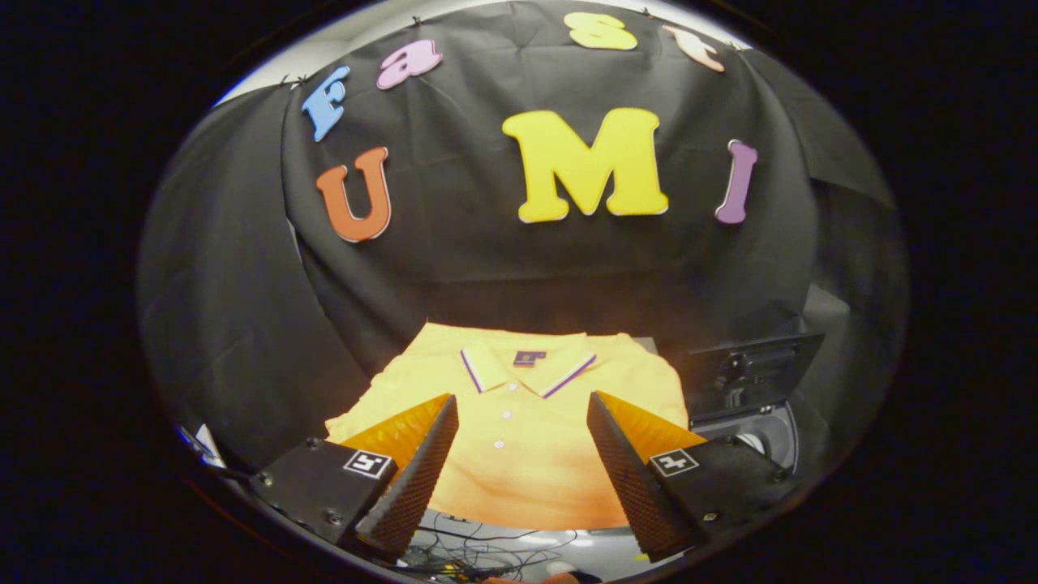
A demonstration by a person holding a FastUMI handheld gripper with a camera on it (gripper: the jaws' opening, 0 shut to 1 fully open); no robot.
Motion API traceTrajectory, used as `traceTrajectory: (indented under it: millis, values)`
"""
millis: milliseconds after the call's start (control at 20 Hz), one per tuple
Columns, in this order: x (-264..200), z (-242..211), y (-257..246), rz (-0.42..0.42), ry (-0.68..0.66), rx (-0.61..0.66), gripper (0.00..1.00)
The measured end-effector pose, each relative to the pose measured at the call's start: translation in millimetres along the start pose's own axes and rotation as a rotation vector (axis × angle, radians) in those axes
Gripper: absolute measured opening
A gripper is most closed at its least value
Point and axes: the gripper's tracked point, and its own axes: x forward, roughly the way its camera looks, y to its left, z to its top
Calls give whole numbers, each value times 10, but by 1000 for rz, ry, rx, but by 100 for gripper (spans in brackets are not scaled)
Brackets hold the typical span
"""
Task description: Put the clothes into the washing machine and then close the washing machine lid.
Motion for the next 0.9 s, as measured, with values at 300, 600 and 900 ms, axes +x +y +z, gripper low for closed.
traceTrajectory:
  millis: [300, 600, 900]
  values:
    - [520, -116, 161, 10, 233, -39, 100]
    - [852, -268, 135, -19, 473, -36, 99]
    - [986, -454, 161, -39, 638, 34, 99]
